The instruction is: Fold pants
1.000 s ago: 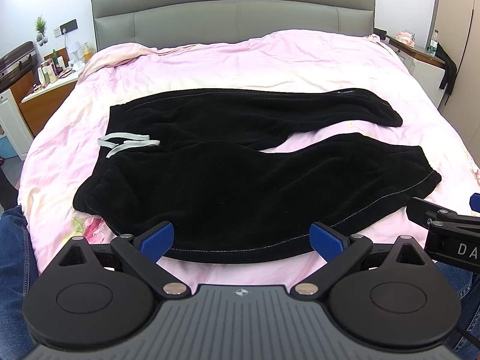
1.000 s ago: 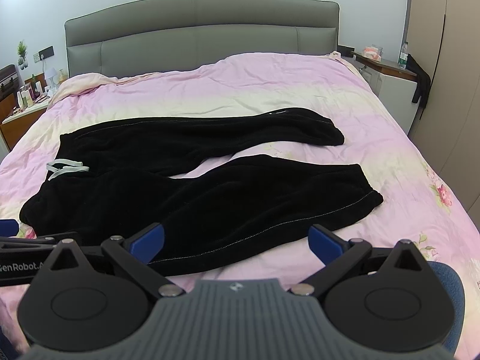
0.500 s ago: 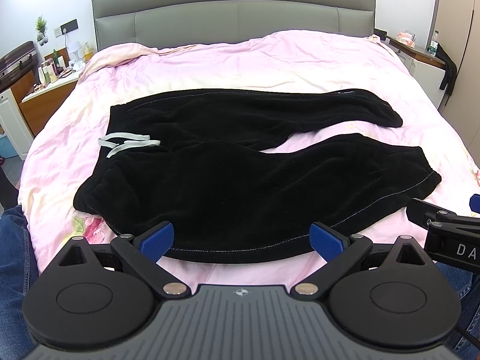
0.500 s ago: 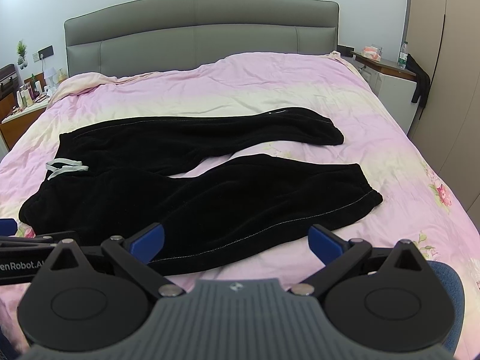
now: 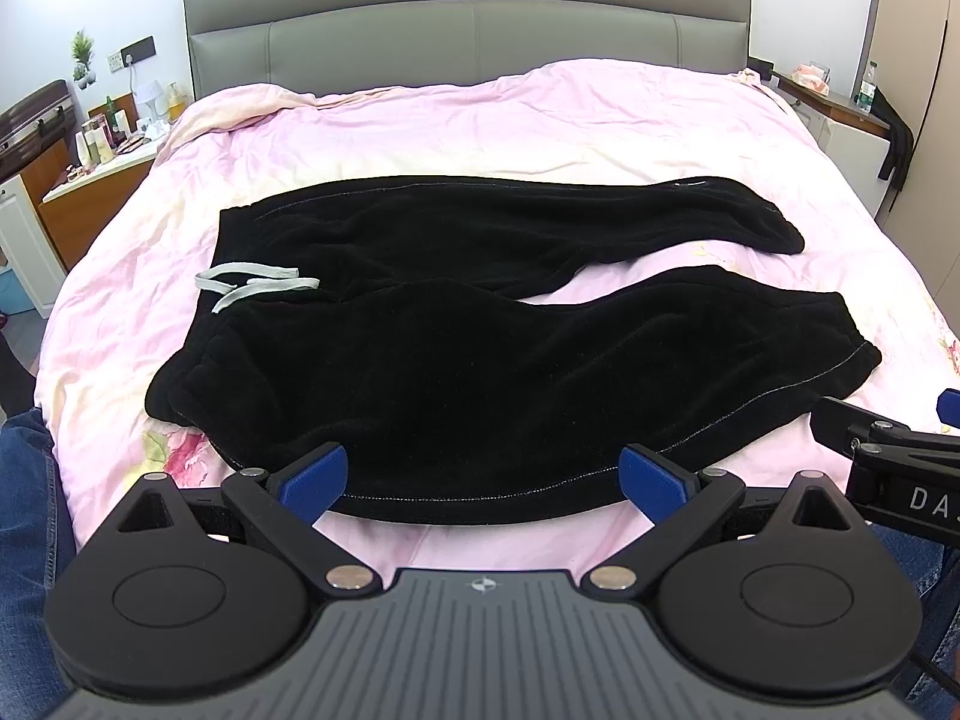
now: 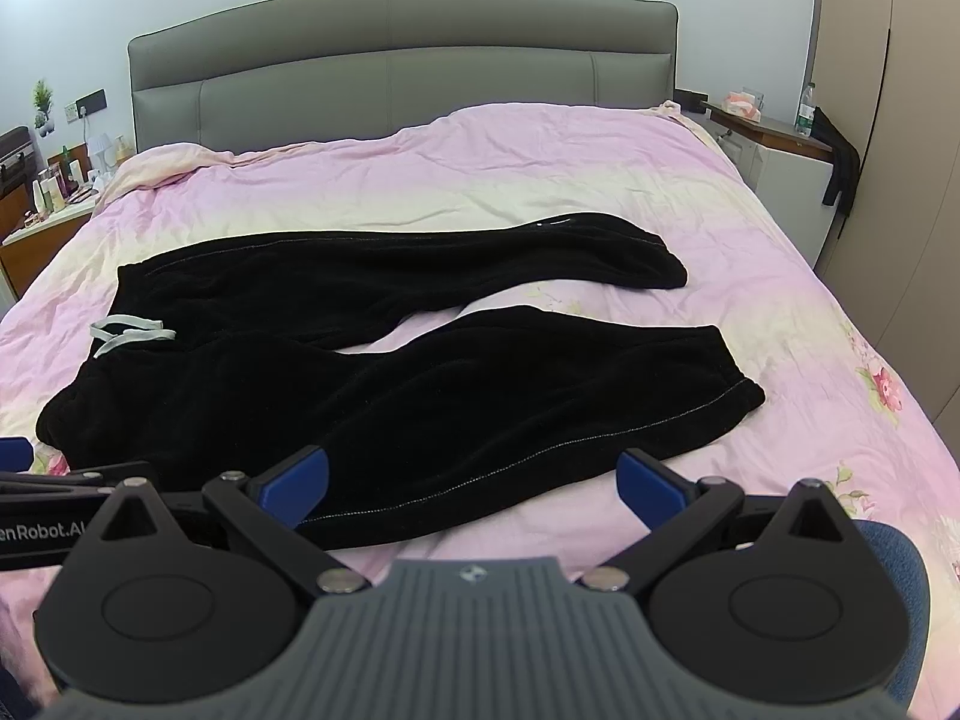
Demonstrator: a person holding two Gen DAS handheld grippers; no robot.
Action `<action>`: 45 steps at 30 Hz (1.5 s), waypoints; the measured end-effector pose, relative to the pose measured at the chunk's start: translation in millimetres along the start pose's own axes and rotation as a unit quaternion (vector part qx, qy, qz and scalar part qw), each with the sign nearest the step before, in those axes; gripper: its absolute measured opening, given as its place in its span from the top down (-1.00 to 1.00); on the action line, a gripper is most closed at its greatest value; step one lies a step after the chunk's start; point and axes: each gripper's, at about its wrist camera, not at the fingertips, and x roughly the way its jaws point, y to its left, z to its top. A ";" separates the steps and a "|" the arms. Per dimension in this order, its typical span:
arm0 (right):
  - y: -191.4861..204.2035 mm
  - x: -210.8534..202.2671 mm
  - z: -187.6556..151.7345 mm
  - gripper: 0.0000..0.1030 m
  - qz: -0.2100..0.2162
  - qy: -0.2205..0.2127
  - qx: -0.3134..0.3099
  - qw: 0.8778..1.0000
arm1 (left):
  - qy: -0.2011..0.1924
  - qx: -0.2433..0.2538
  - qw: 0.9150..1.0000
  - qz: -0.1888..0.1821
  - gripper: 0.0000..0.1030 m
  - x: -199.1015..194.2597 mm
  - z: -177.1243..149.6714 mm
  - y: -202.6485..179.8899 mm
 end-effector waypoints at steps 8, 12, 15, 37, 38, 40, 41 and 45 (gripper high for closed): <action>0.6 -2.1 1.3 -0.91 -0.001 0.000 0.000 1.000 | 0.000 0.000 1.000 -0.001 -1.00 0.3 -0.4 0.1; 0.9 -1.0 1.0 -0.91 -0.002 0.000 0.000 1.000 | 0.000 0.000 1.000 -0.001 -1.00 0.3 -0.6 0.1; 0.9 -1.0 1.4 -0.91 -0.002 0.000 0.000 1.000 | 0.001 0.000 1.000 -0.001 -1.00 0.3 -0.5 -0.1; 1.0 3.3 0.8 -0.91 0.000 -0.006 -0.005 1.000 | -0.004 0.004 1.000 -0.001 -1.00 2.4 -2.6 -2.0; 0.4 4.1 1.0 -0.91 0.000 -0.009 -0.008 1.000 | -0.009 0.008 1.000 -0.001 -1.00 3.2 -1.8 -2.2; -0.6 6.5 2.8 -0.91 -0.002 -0.021 -0.019 1.000 | -0.020 0.027 0.999 -0.001 -1.00 8.0 -3.3 -2.7; -1.5 8.4 4.0 -0.91 0.000 -0.032 -0.026 0.999 | -0.022 0.040 0.999 -0.002 -1.00 11.9 -3.7 -2.6; 2.3 23.2 6.7 -0.91 0.006 -0.080 -0.114 0.990 | -0.029 0.110 0.993 -0.006 -1.00 31.0 -5.4 8.4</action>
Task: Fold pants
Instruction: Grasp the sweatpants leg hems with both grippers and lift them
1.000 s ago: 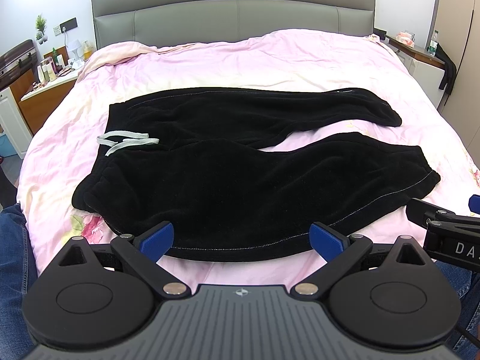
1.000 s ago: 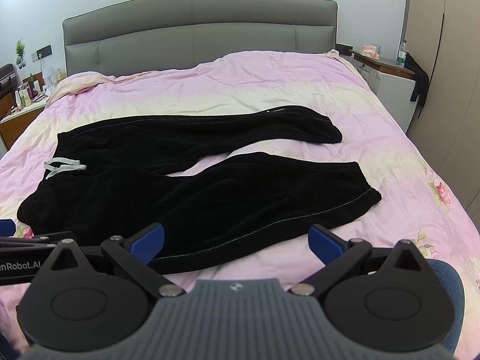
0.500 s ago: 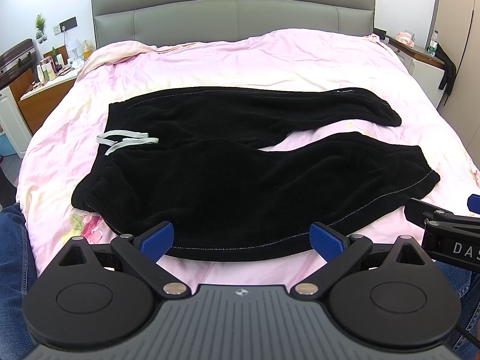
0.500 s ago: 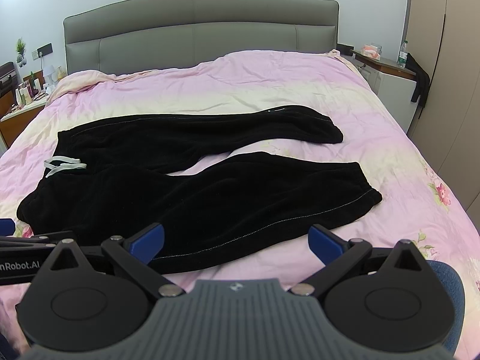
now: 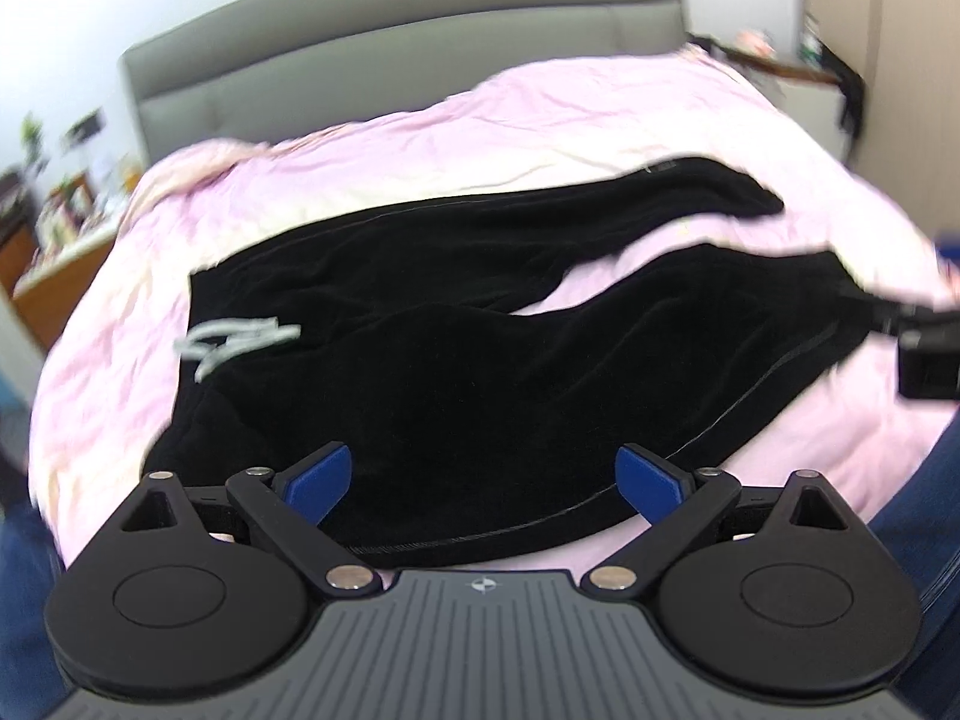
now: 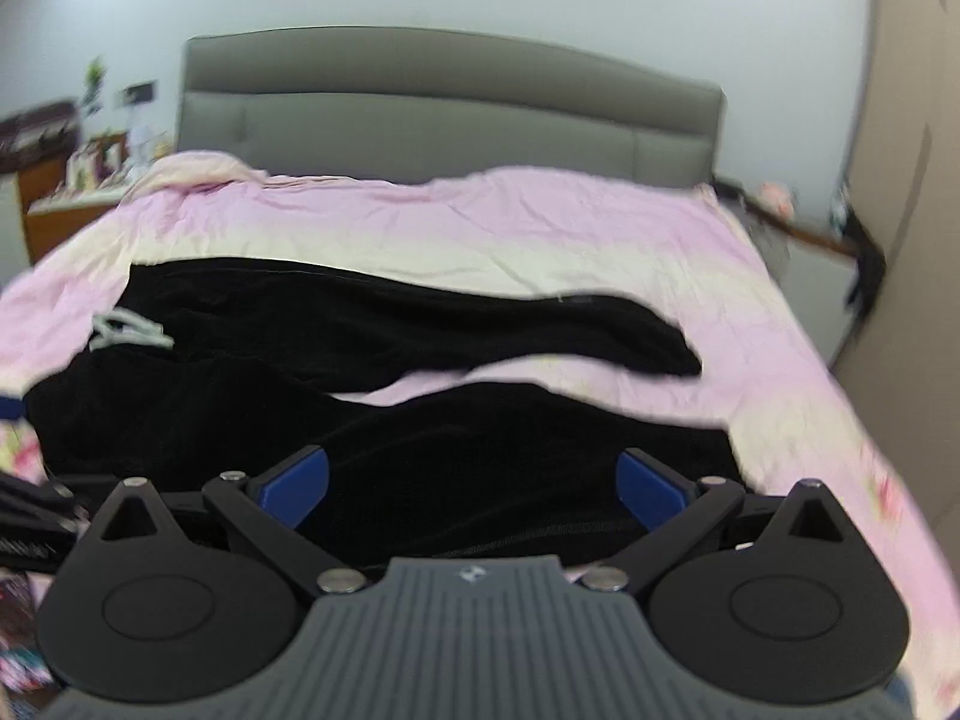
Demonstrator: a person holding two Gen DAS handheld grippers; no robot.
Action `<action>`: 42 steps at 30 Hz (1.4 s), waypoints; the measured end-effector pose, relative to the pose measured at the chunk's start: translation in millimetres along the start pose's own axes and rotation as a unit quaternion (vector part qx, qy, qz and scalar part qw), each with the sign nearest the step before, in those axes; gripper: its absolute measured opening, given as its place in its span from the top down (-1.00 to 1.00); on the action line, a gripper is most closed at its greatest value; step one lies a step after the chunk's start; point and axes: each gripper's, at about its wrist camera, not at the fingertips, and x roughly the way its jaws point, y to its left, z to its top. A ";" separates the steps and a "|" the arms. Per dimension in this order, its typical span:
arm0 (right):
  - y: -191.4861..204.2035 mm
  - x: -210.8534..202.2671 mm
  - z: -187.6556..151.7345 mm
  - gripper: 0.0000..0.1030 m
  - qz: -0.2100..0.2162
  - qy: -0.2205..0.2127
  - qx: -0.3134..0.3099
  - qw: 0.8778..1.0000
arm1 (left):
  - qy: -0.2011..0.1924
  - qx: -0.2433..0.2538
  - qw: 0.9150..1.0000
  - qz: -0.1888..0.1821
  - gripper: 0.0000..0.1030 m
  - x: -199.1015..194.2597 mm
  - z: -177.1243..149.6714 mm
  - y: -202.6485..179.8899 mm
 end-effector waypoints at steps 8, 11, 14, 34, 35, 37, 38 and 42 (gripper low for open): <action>35.8 67.2 -39.8 -0.91 0.091 -0.021 -0.370 0.924 | 0.017 0.216 0.975 0.042 -1.00 62.6 -40.6 29.3; 46.2 87.1 -74.9 -0.91 0.133 -0.027 -0.494 0.859 | 0.016 0.278 0.960 0.026 -1.00 82.9 -64.8 36.8; 51.9 102.6 -105.3 -0.91 0.144 -0.031 -0.593 0.792 | 0.025 0.341 0.939 0.019 -1.00 99.7 -84.6 41.7; -28.0 191.3 -133.3 -0.87 0.103 -0.041 -0.622 0.775 | 0.002 0.478 0.875 0.075 -1.00 163.2 -122.7 82.8; -35.0 194.5 -133.6 -0.87 0.100 -0.041 -0.619 0.778 | 0.003 0.485 0.870 0.095 -1.00 168.7 -124.2 85.9; -46.4 200.8 -136.2 -0.87 0.089 -0.038 -0.618 0.780 | 0.002 0.484 0.870 0.098 -1.00 173.7 -124.2 95.2; -54.2 203.6 -138.1 -0.82 0.081 -0.034 -0.620 0.780 | -0.007 0.481 0.872 0.089 -1.00 172.9 -124.6 100.5; -78.5 219.9 -154.4 -0.10 0.047 0.004 -0.640 0.767 | -0.031 0.467 0.880 0.086 -1.00 173.3 -127.5 120.8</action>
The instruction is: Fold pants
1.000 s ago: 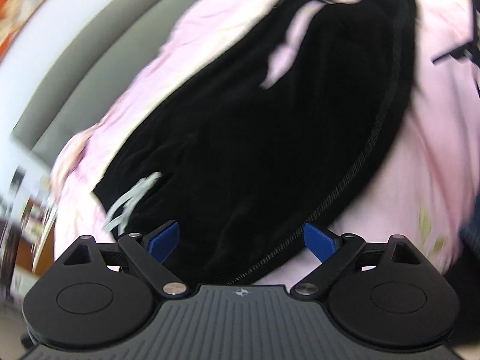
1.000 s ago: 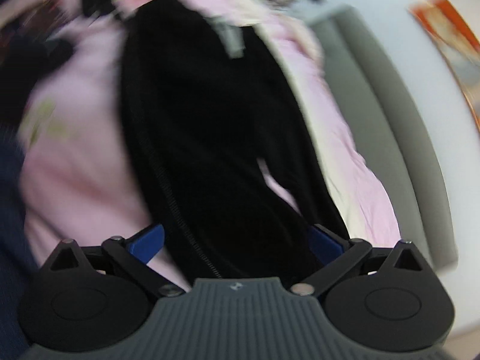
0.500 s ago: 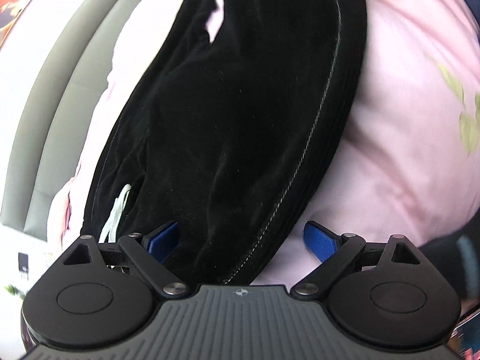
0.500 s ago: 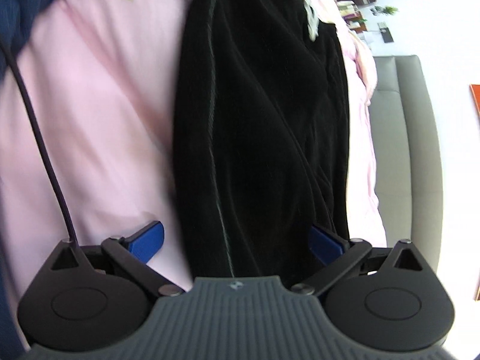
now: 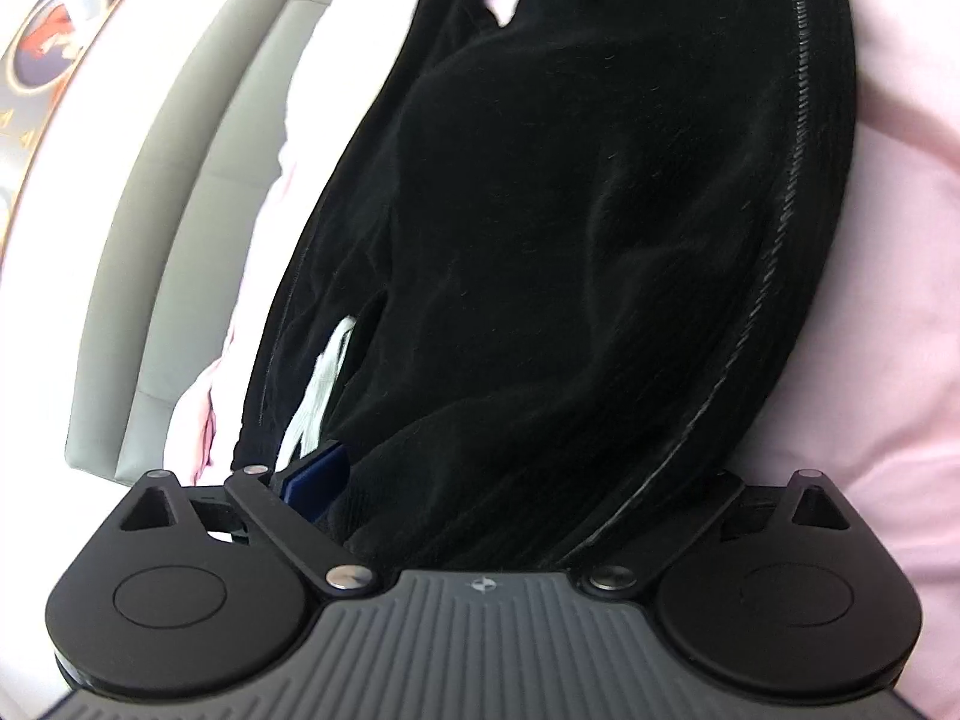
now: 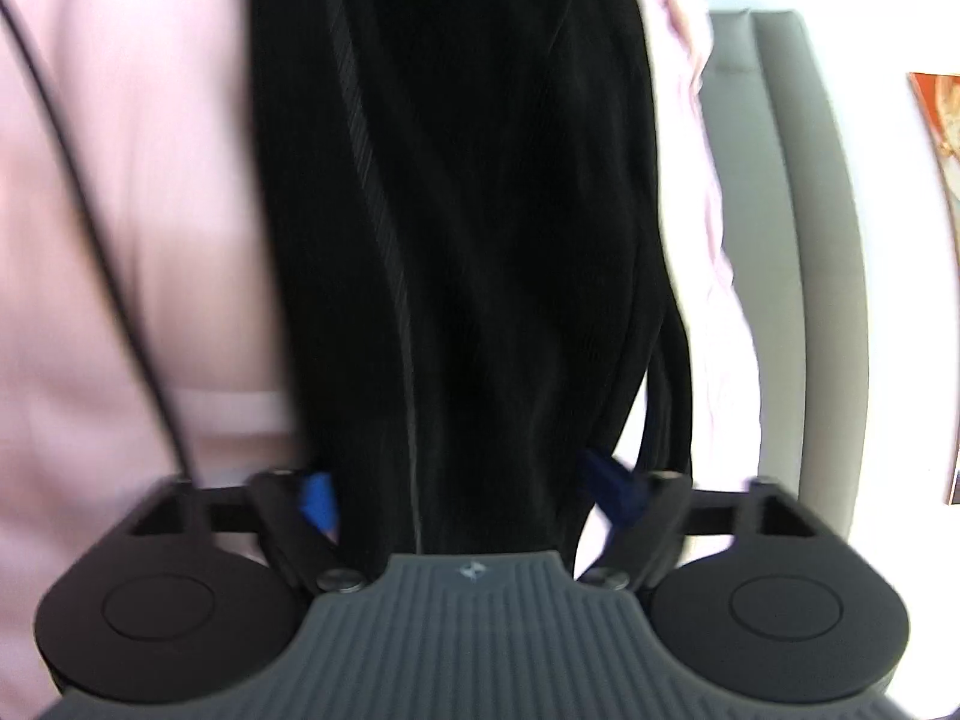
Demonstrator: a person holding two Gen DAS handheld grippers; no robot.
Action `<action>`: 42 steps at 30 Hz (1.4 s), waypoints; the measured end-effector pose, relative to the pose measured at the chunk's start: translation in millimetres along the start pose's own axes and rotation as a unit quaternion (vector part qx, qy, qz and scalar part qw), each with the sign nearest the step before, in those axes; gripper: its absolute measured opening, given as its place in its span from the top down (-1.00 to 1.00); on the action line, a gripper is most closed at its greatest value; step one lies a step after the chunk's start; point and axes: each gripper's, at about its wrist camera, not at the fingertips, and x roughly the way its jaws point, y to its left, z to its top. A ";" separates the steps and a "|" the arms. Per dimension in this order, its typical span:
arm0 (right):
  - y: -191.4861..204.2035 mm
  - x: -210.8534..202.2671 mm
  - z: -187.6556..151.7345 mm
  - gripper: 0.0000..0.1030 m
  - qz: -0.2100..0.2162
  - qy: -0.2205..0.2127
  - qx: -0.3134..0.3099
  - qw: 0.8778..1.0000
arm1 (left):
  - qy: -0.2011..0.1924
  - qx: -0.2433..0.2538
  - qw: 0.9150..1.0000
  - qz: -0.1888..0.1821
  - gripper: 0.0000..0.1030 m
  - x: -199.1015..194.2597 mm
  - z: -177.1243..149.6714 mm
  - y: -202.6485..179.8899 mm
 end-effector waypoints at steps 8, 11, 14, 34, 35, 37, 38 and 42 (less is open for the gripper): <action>21.1 26.6 -73.1 0.70 0.015 0.115 0.023 0.993 | 0.044 -0.059 0.997 -0.011 -1.00 14.9 -13.8 27.1; 15.3 22.6 -85.3 1.00 0.025 0.121 0.076 0.989 | 0.048 -0.064 0.996 -0.029 -0.41 12.5 -13.1 32.8; 5.9 16.0 -83.5 1.00 -0.002 0.105 0.107 0.989 | 0.032 -0.022 0.999 -0.009 0.39 5.5 -14.7 31.0; -98.3 -8.3 -83.2 1.00 -0.144 0.047 0.256 0.955 | -0.024 -0.206 0.978 0.026 0.58 -3.9 16.7 171.2; -104.4 -3.6 -85.9 1.00 -0.149 0.049 0.256 0.954 | -0.023 -0.215 0.976 0.030 0.58 1.4 17.4 178.6; -113.3 0.9 -87.0 1.00 -0.160 0.052 0.261 0.951 | -0.017 -0.225 0.974 0.037 0.58 11.9 21.2 193.4; -116.1 4.6 -87.2 1.00 -0.165 0.054 0.264 0.949 | -0.014 -0.230 0.972 0.039 0.59 16.9 23.1 200.2; -147.1 36.0 -96.6 1.00 -0.179 0.056 0.264 0.946 | 0.002 -0.256 0.966 0.038 0.58 45.1 33.2 230.3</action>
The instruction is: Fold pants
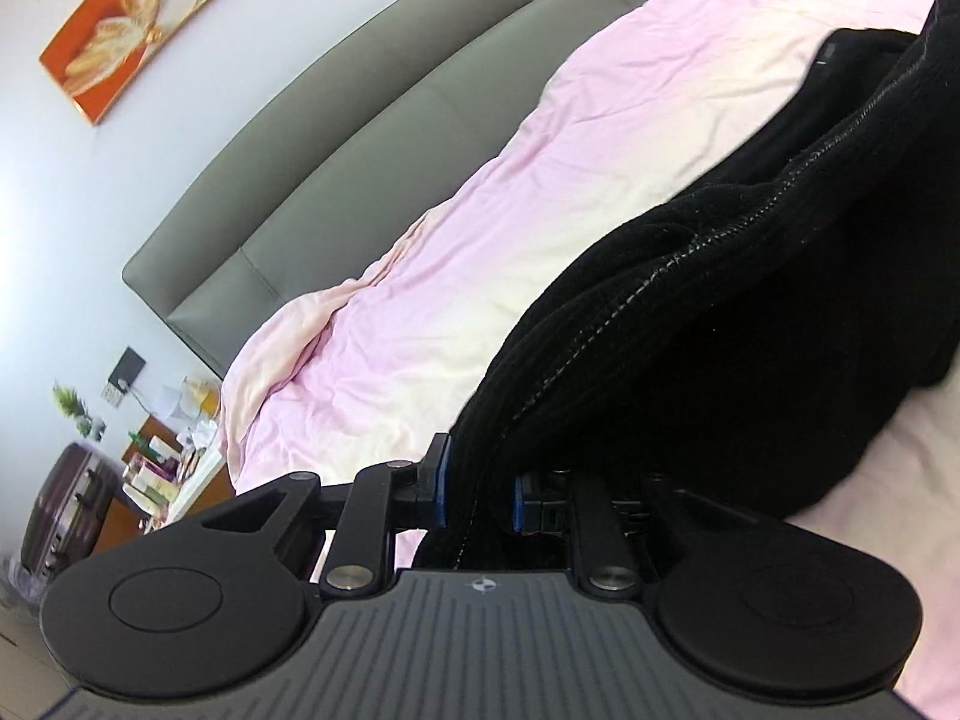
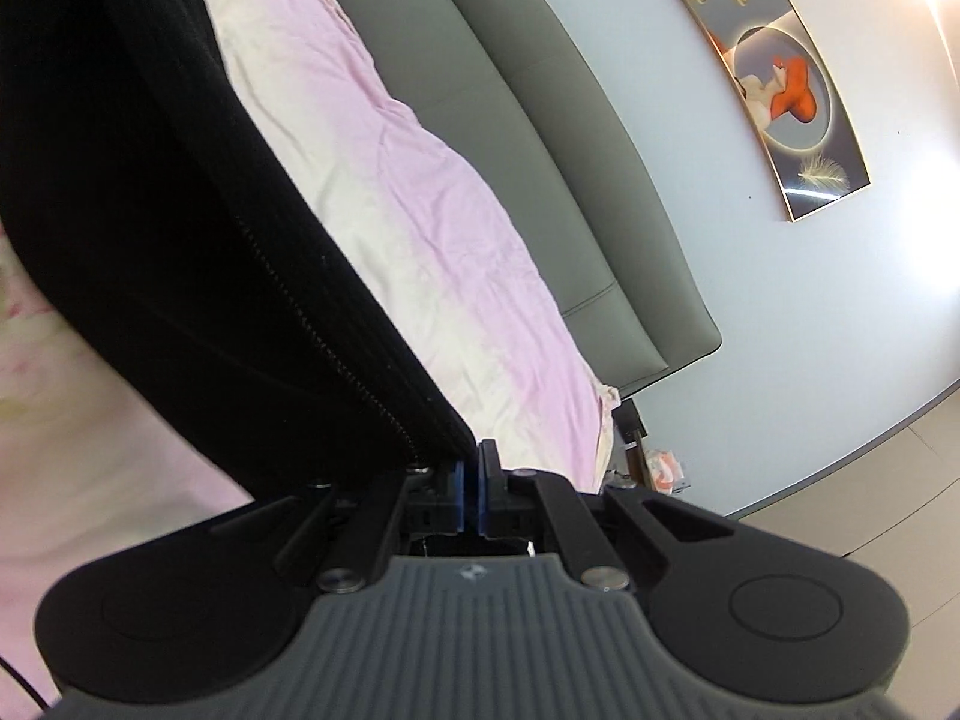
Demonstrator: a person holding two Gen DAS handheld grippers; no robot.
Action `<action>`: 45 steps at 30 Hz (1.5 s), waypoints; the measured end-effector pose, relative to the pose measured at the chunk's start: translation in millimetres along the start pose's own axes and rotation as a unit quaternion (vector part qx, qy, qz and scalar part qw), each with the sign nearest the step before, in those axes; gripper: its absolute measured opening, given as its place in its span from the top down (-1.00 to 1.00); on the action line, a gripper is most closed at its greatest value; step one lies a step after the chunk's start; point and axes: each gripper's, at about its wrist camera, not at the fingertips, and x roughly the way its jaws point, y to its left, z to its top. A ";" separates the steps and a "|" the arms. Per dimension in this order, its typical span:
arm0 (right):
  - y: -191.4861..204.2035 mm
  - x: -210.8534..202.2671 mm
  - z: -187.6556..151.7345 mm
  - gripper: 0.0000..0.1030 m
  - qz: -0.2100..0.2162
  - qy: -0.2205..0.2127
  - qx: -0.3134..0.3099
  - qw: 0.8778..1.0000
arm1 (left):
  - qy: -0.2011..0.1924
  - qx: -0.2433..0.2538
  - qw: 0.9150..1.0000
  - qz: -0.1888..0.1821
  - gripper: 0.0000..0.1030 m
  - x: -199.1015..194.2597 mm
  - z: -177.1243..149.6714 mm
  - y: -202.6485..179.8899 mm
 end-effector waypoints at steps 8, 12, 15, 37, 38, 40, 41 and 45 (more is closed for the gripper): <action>-8.6 98.2 32.4 1.00 0.021 0.015 -0.042 0.999 | 0.051 -0.054 0.997 -0.011 0.57 55.4 24.4 23.4; -13.2 148.0 46.9 1.00 0.033 0.021 -0.048 0.998 | 0.078 -0.063 0.995 -0.010 0.57 86.9 33.1 24.5; -19.3 187.5 60.3 1.00 0.045 0.029 -0.043 0.998 | 0.097 -0.092 0.991 -0.010 0.57 107.8 35.5 29.1; -45.4 276.8 63.4 0.28 0.057 0.194 0.211 0.956 | 0.215 -0.339 0.914 -0.056 0.28 188.7 23.8 70.0; -42.6 268.6 73.8 0.28 0.061 0.177 0.218 0.958 | 0.233 -0.248 0.939 -0.039 0.19 193.3 39.6 54.3; -31.2 251.9 99.6 0.28 0.073 0.140 0.214 0.964 | 0.256 -0.048 0.965 0.044 -0.89 195.1 59.0 11.9; -24.0 244.0 115.2 0.28 0.095 0.118 0.214 0.965 | 0.251 0.028 0.965 0.076 -0.99 192.6 61.5 -4.9; 18.2 216.3 179.8 0.28 0.230 0.052 0.228 0.945 | 0.220 0.070 0.971 0.066 -1.00 171.2 70.1 -15.4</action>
